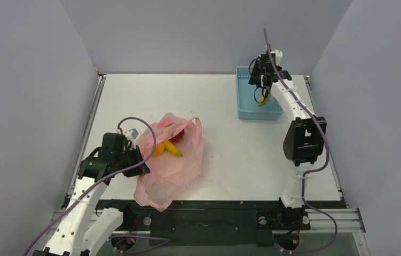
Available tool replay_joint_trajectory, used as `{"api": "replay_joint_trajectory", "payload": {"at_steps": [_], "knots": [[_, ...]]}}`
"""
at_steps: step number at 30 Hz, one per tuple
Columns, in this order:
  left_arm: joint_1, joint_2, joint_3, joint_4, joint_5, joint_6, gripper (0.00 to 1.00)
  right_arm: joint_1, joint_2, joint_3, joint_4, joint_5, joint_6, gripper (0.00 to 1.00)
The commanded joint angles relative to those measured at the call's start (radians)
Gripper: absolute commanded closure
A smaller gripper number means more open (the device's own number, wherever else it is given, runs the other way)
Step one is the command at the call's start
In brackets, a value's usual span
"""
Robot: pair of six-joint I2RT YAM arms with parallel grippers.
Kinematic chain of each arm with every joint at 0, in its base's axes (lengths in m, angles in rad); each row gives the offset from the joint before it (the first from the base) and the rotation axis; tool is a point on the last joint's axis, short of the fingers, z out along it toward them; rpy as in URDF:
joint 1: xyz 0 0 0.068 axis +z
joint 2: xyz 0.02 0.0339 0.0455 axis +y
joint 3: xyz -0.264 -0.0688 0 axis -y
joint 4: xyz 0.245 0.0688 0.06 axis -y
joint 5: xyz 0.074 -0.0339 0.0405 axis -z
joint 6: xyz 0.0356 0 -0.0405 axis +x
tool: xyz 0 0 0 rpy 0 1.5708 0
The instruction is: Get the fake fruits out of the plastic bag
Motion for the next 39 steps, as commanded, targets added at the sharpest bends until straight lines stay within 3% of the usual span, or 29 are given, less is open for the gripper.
{"api": "replay_joint_trajectory", "payload": {"at_steps": [1,11,17,21,24,32,39], "knots": [[0.015,0.005,0.001,0.041,0.024,0.019,0.99,0.142,-0.232,-0.154,0.107,0.024,0.026,0.42],[0.020,0.003,0.002,0.042,0.034,0.022,0.99,0.475,-0.597,-0.806,0.443,-0.097,0.027,0.43],[0.021,-0.015,0.019,0.039,0.028,0.023,0.99,0.740,-0.747,-0.941,0.486,-0.052,-0.050,0.43],[0.021,-0.015,0.027,0.056,0.029,0.014,0.98,0.921,-0.771,-0.934,0.506,0.013,-0.110,0.44],[0.021,-0.011,0.034,0.069,0.026,0.011,0.99,1.009,-0.703,-0.895,0.510,0.032,-0.161,0.44],[0.021,-0.025,0.056,0.063,-0.040,0.022,0.99,1.038,-0.449,-0.730,0.534,0.015,-0.219,0.44],[0.020,-0.037,0.057,0.059,-0.037,0.022,0.99,1.051,-0.306,-0.666,0.549,0.128,-0.211,0.44]]}}
